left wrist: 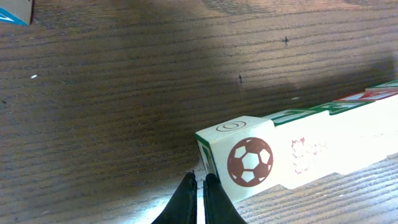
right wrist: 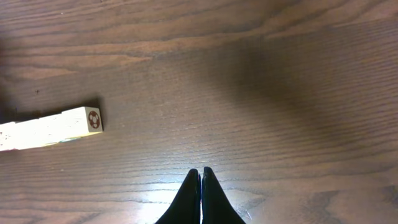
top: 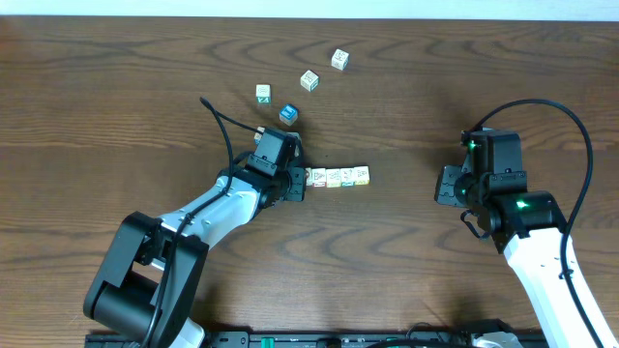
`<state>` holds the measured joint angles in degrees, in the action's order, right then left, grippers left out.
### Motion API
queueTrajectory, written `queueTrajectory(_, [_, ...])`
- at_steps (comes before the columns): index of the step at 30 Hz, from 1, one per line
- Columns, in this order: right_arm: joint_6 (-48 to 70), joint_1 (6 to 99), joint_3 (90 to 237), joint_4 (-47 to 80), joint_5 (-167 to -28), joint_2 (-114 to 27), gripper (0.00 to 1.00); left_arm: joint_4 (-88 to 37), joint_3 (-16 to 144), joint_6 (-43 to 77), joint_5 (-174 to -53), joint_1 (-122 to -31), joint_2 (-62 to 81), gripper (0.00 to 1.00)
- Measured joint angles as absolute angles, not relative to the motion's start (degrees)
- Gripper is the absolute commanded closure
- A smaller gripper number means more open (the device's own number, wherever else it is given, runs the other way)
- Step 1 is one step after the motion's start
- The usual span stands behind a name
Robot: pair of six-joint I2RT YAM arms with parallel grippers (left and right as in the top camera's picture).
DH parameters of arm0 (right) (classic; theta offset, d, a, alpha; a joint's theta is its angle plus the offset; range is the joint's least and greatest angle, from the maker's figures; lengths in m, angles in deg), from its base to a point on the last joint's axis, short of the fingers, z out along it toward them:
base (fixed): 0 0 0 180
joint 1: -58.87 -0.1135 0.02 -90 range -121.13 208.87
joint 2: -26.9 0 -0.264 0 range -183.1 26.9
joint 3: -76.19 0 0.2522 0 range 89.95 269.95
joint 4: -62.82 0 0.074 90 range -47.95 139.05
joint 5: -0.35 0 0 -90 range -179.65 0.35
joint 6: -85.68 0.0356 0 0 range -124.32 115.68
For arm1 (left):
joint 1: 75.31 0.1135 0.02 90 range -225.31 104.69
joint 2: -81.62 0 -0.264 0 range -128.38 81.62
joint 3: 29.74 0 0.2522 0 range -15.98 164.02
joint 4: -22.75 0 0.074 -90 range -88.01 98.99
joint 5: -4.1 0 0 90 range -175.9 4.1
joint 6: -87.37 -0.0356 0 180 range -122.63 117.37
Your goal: Lift 5 blocks
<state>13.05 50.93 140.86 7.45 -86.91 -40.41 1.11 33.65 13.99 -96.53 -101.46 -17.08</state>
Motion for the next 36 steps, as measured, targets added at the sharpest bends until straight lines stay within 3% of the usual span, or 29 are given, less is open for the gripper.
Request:
queueTrajectory(7, [13.2, 50.9, 140.9, 9.3, -87.0, -42.9, 0.99, 1.1, 33.6, 13.8, -96.6, -101.5, -17.1, 0.93])
queueTrajectory(23, [13.3, 50.6, 140.8, 25.4, -97.8, -64.0, 0.99, 1.1, 33.6, 13.6, -96.5, -101.5, -17.1, 0.93])
queueTrajectory(36, [14.1, 43.6, 140.8, 32.7, -102.6, -72.0, 0.99, 1.1, 33.6, 13.6, -96.5, -101.5, -17.1, 0.93])
